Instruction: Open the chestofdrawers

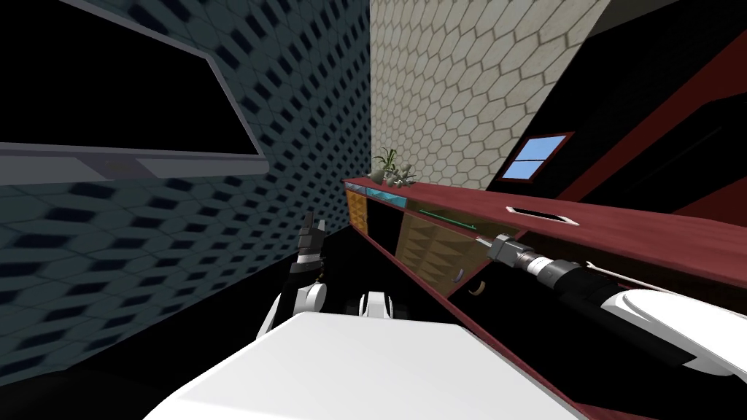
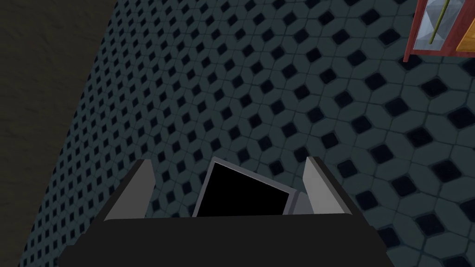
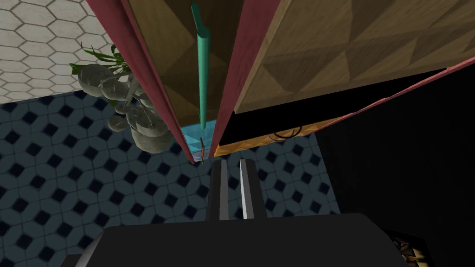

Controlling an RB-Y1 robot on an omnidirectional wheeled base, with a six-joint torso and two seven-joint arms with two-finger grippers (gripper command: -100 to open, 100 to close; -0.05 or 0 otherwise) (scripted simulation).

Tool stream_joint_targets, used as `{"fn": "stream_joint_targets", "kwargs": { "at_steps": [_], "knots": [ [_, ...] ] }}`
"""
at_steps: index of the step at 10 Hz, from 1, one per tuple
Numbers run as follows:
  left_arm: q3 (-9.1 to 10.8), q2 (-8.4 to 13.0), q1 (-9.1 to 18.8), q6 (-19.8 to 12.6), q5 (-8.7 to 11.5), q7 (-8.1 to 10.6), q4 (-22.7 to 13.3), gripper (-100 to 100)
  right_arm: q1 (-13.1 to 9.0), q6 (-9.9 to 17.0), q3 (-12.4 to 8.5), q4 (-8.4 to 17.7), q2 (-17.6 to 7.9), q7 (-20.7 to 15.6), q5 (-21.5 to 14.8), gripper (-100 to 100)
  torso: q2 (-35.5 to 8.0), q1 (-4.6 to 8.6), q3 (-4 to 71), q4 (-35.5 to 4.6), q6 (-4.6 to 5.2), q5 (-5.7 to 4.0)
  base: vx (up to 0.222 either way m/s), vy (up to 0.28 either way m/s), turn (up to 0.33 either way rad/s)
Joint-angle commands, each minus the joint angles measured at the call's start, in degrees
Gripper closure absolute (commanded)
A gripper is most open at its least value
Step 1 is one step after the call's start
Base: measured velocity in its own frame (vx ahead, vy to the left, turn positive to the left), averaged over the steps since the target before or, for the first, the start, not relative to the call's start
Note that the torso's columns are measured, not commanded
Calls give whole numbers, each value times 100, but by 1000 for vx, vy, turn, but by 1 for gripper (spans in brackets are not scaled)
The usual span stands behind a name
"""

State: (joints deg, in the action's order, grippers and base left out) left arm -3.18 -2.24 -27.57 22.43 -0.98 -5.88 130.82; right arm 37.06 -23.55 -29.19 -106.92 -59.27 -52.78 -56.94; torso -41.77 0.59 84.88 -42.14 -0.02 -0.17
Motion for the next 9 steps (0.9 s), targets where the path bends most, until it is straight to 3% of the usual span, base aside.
{"fn": "stream_joint_targets", "kwargs": {
  "at_steps": [1,3,5,6,9],
  "knots": [
    [1,1,-1,0,0,0,0,0,26,-25,-85,40,-137,53,-9,-100,4,-10,4,3,-1,0,137,-92,6],
    [1,1,-2,0,0,0,0,0,50,-49,-164,79,-265,99,-15,-100,-34,-60,-21,-10,2,18,156,-109,0],
    [0,0,0,0,0,0,0,0,49,-25,-135,53,-233,94,-20,-100,-83,-81,-51,-24,4,22,43,-33,6],
    [-1,-1,1,0,0,0,0,0,48,-25,-134,53,-233,93,-20,100,-92,-85,-58,-28,4,25,10,-5,2],
    [-2,-3,3,0,0,0,0,0,92,-67,-148,-51,-230,116,-11,100,-90,-85,-57,-21,10,20,-125,128,-51]
  ]
}}
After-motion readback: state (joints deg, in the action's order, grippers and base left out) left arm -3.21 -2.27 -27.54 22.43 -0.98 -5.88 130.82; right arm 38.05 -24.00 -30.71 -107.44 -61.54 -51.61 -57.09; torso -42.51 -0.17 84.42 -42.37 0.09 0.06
